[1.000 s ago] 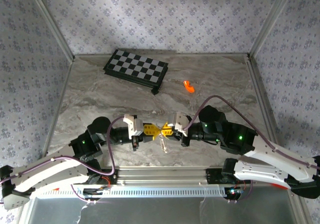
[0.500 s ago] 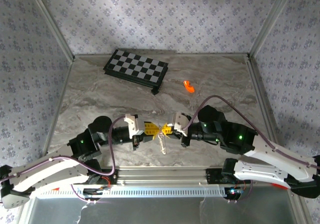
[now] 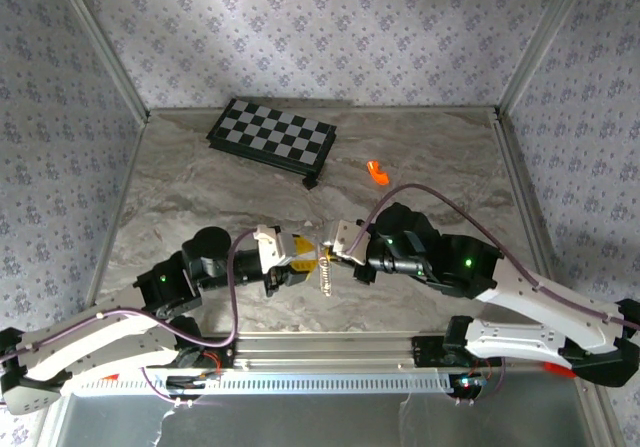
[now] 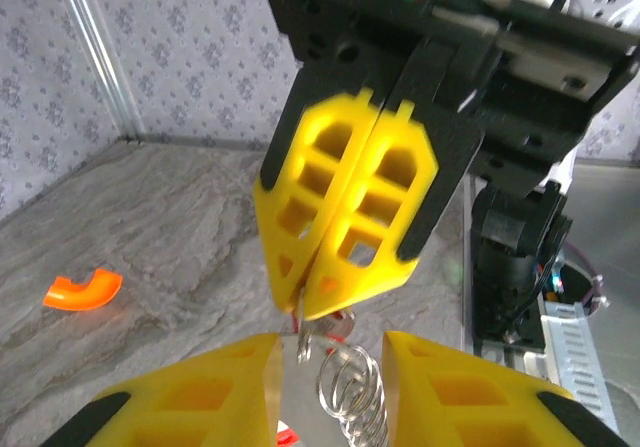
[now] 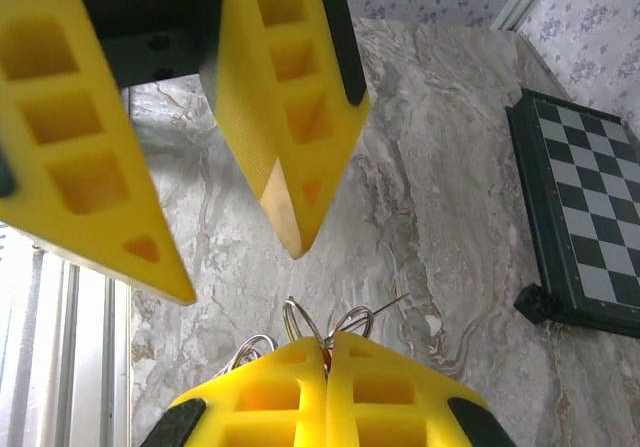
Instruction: Put the keys on the keyring
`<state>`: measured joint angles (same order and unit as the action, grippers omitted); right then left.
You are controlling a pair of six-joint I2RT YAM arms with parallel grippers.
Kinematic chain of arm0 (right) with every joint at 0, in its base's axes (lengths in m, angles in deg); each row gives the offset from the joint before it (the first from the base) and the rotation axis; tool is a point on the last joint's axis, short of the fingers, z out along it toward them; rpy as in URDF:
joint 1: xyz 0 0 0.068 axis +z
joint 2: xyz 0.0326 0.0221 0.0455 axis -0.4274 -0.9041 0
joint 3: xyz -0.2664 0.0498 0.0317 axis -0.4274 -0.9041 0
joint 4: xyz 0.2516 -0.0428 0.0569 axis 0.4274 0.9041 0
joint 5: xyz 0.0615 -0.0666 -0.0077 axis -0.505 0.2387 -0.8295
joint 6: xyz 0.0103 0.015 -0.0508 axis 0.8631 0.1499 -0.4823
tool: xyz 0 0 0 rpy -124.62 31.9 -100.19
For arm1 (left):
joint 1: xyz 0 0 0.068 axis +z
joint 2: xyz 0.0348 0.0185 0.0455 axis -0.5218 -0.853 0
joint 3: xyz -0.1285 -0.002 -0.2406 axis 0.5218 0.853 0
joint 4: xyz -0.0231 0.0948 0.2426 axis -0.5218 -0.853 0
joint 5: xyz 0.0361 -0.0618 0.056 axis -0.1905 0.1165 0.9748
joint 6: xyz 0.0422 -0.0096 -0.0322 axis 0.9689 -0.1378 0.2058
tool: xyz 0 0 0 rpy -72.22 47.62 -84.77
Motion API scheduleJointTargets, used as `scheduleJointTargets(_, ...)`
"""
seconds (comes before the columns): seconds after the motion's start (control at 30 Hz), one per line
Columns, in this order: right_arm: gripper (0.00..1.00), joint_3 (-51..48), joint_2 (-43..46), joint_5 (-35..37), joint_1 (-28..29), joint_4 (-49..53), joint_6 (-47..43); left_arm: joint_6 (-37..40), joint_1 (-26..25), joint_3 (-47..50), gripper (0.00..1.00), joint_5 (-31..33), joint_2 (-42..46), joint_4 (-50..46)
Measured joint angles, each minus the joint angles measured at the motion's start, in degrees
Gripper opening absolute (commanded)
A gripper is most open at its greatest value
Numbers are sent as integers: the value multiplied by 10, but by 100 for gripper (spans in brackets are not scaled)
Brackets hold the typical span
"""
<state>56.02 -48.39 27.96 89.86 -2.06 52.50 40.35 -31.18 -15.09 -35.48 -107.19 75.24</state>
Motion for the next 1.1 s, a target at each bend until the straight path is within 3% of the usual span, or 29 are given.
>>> scheduleJointTargets(0.33,0,0,0,0,3,-10,0,-11,0,11,31,8,-21,28)
scheduleJointTargets(0.43,0,-1,0,0,4,-17,1,-10,0,12,25,16,-21,28)
scheduleJointTargets(0.67,0,-16,3,1,8,-34,3,-14,0,19,0,20,-21,34)
scheduleJointTargets(0.83,0,-31,9,2,9,-47,5,-13,0,24,0,20,-21,34)
scheduleJointTargets(1.0,25,-35,14,1,13,-56,16,-14,-1,35,0,19,-11,47)
scheduleJointTargets(1.1,32,-53,30,-2,14,-78,19,-16,-1,49,0,16,5,61)
